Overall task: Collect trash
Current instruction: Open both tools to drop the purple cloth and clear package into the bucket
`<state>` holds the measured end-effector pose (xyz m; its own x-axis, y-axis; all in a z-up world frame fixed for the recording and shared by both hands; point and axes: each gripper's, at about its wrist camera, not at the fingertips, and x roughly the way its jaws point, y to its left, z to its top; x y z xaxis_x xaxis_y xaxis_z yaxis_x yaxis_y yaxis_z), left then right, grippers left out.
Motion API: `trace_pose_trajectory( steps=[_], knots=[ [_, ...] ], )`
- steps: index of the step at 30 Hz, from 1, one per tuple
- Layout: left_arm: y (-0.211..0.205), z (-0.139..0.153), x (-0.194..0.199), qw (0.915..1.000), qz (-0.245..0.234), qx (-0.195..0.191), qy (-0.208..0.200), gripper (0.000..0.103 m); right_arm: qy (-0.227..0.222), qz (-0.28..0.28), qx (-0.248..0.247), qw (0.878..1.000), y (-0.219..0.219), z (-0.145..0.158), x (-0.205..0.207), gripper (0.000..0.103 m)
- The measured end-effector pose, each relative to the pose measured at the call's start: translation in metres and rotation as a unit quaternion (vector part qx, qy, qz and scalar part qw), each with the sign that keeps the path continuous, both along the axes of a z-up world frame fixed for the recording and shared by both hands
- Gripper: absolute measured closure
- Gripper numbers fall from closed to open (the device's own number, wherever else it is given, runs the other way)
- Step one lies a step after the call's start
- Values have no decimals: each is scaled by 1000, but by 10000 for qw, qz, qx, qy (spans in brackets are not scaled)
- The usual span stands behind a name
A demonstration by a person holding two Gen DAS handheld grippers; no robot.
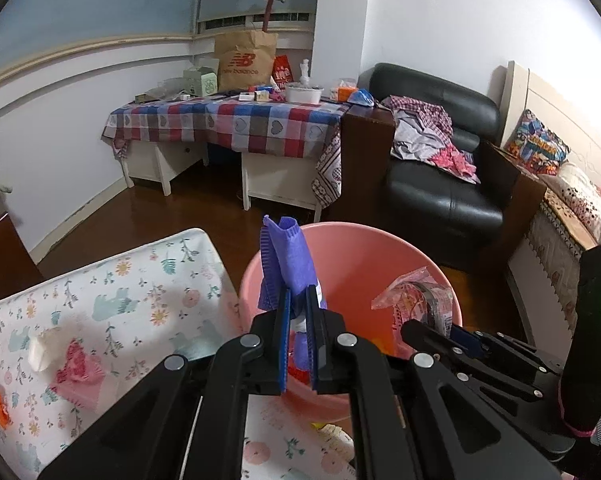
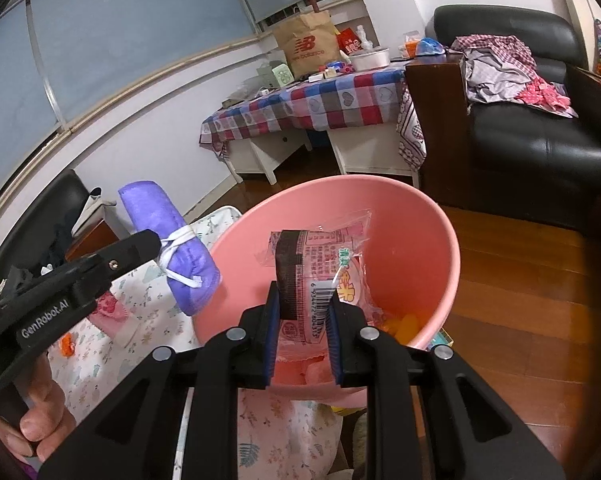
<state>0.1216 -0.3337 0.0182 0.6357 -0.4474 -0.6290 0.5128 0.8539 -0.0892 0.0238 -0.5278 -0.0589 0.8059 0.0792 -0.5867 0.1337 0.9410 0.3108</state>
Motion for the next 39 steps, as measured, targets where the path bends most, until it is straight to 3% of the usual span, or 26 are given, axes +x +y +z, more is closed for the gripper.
trace_pose_trajectory(
  steps=[17, 39],
  knots=[
    [-32, -34, 26, 9992, -162, 284, 237, 96, 178, -80, 14, 9998, -10, -17, 19, 82],
    [-36, -71, 41, 9966, -310, 126, 750, 96, 253, -238, -312, 9989, -13, -24, 36, 82]
  ],
)
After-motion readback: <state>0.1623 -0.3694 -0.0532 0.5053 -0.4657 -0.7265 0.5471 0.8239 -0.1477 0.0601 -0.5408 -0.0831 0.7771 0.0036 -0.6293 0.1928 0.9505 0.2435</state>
